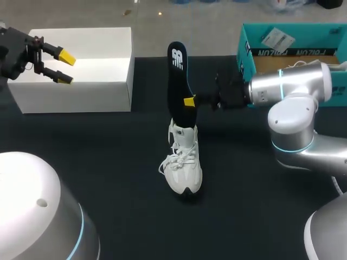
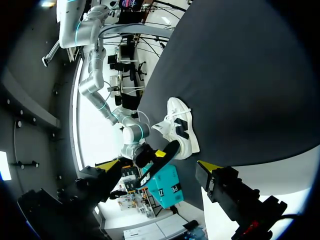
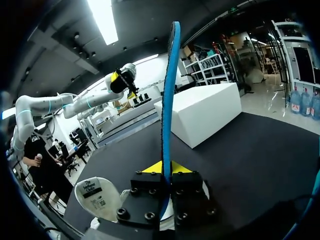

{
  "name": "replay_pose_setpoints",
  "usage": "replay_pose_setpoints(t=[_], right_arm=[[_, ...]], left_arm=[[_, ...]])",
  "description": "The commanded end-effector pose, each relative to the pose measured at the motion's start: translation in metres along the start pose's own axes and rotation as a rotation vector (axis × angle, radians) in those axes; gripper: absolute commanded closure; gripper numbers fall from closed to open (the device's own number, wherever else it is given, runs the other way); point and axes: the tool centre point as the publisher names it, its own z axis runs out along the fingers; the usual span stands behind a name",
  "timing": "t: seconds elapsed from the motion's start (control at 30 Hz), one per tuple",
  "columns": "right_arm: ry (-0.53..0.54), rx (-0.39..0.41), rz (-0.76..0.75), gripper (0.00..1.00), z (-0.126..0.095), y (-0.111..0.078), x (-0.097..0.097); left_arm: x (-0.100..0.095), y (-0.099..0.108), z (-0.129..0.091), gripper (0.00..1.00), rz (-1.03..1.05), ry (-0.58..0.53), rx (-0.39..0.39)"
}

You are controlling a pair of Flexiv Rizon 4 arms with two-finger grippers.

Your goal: Take the shoe out of the shoebox, open the shoe tongue, remove and reinsert the insole, then place the shoe into the shoebox

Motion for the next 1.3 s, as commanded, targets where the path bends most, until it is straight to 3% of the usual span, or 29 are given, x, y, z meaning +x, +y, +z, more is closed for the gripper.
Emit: replay_pose_setpoints(t=[0.03, 0.53, 0.93, 1.3], right_arm=[[-0.006, -0.011, 0.01, 1.0, 0.003, -0.003, 0.002], [0.018, -0.099, 0.025, 1.0, 0.009, 0.024, 0.018], [0.059, -0.05, 0.046, 1.0, 0.018, 0.005, 0.031], [0.057, -0.137, 0.043, 1.0, 0.022, 0.045, 0.023]], left_arm=[[0.0, 0.0, -0.001, 0.0, 0.001, 0.003, 0.002], [0.0, 0.0, -0.001, 0.0, 0.001, 0.003, 0.002], [0.0, 0.0, -0.001, 0.0, 0.001, 0.003, 0.002], [0.0, 0.0, -0.001, 0.0, 0.001, 0.003, 0.002]])
